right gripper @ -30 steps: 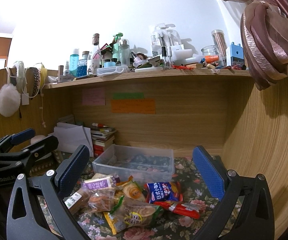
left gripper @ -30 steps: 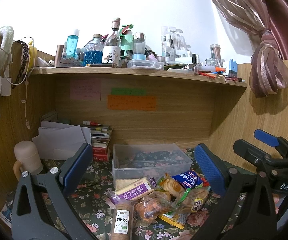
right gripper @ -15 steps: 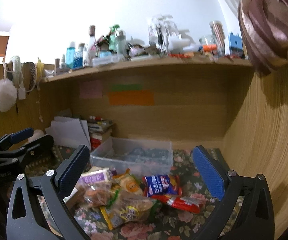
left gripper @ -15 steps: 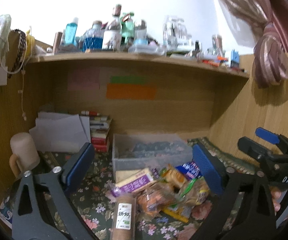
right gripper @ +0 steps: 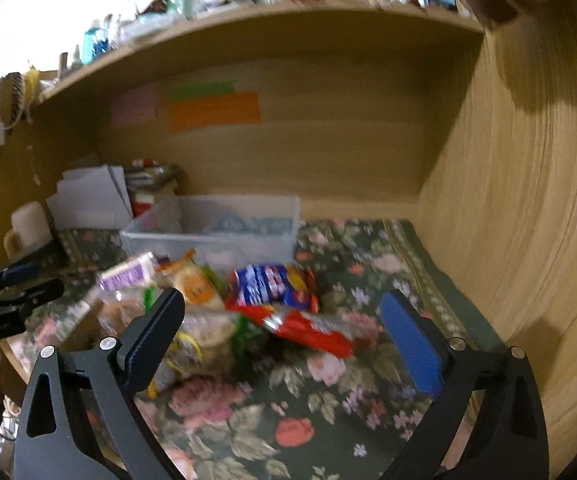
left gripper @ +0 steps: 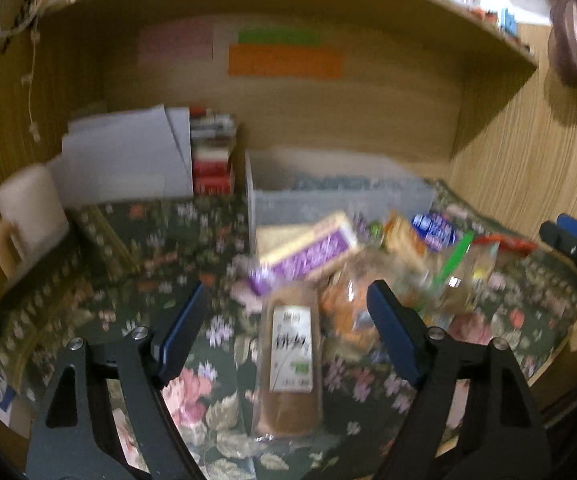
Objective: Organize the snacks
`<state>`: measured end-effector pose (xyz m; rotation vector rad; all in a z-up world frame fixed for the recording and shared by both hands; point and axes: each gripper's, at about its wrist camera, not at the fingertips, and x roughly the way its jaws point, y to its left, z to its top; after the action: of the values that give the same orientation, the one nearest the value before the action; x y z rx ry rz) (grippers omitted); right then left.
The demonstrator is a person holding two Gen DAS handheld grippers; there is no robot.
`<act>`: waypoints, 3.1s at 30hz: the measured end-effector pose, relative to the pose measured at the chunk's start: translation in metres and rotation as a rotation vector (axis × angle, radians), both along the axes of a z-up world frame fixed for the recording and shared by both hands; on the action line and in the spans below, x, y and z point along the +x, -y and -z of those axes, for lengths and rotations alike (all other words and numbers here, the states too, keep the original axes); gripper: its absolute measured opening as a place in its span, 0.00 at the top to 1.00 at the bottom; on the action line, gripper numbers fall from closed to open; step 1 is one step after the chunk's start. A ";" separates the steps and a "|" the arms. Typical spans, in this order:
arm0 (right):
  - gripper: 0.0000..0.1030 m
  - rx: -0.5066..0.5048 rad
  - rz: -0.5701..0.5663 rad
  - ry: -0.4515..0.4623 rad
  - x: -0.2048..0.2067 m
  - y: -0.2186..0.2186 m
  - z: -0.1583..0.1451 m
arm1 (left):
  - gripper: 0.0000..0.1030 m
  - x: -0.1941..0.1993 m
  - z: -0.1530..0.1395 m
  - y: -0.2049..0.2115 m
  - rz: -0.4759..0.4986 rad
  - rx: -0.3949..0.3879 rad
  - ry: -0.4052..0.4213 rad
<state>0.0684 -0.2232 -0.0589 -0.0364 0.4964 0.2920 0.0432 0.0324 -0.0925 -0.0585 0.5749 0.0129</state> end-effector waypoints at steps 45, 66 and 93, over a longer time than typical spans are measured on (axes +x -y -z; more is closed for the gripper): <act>0.41 -0.024 0.096 -0.175 0.079 -0.005 0.048 | 0.65 0.024 0.016 -0.029 -0.064 0.022 -0.035; 0.41 -0.026 0.002 0.051 0.083 -0.027 -0.031 | 0.65 0.078 -0.051 -0.025 0.002 -0.013 0.076; 0.41 -0.181 -0.191 -0.127 0.200 -0.103 0.001 | 0.93 0.196 -0.059 -0.021 0.054 0.032 0.003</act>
<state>0.2685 -0.1205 -0.0594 -0.2437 0.6460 0.4370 0.2390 0.0534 -0.0333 -0.0118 0.5732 -0.0300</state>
